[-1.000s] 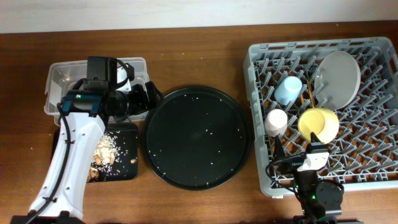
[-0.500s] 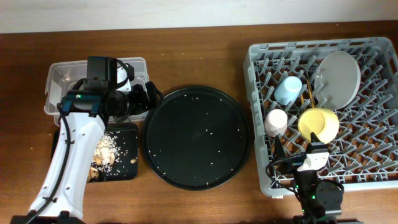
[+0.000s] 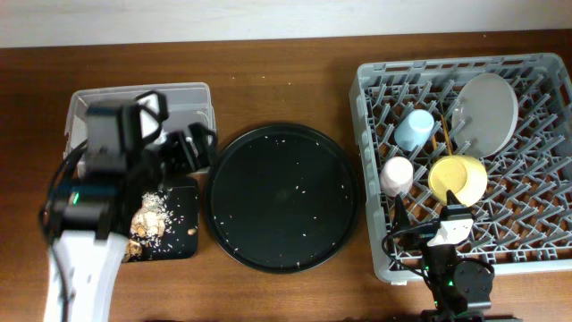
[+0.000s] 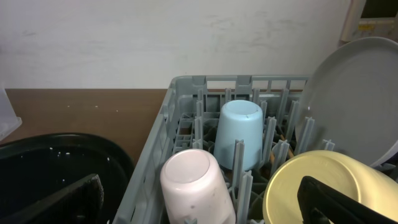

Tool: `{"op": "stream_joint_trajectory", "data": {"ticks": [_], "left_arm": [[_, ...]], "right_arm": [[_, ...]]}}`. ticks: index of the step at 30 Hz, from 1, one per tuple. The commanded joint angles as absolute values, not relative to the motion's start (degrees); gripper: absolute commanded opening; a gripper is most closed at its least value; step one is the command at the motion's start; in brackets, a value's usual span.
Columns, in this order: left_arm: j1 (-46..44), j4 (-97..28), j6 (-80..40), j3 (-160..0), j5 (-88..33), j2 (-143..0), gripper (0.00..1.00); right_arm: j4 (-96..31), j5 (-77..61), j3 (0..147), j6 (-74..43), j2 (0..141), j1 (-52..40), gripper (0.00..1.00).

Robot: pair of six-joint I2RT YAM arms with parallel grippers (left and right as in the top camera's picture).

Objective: Sort waste into correct bins and load items into the dishwasher rack

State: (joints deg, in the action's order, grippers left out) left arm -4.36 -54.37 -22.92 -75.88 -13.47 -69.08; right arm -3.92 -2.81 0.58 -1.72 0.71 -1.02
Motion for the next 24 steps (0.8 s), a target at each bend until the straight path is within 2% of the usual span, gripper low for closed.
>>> {"op": "stream_joint_trajectory", "data": {"ticks": [1,6,10,13,15,19,21,24], "left_arm": [[-4.3,-59.6,-22.2,-75.2,-7.2,-60.4,0.99],[-4.3,-62.6,-22.2,-64.6,-6.2,-44.1,0.99],[-4.3,-61.3,-22.2,-47.3,-6.1,-26.8,0.99],[-4.3,-51.6,-22.2,-36.4,-6.1,-17.1,0.99],[-4.0,-40.6,-22.2,-30.2,-6.1,-12.4,0.99],[-1.3,-8.8,-22.2,-15.5,-6.4,-6.3,0.99],[-0.4,-3.0,-22.2,-11.0,-6.6,-5.0,0.99],[0.1,-1.8,-22.2,-6.1,-6.2,-2.5,0.99]], "right_arm": [[-4.3,-2.3,0.3,-2.4,0.2,-1.5,0.98],[-4.3,-2.3,0.3,-2.4,0.2,-1.5,0.98],[-4.3,-2.3,0.3,-2.4,0.2,-1.5,0.98],[-4.3,-2.3,0.3,-2.4,0.2,-1.5,0.98],[-4.3,-2.3,0.3,-2.4,0.2,-1.5,0.98],[-4.3,-2.3,0.3,-2.4,0.2,-1.5,0.98],[-4.3,-2.3,0.3,-2.4,0.2,-1.5,0.99],[-4.3,-2.3,0.3,-2.4,0.2,-1.5,0.98]]}}
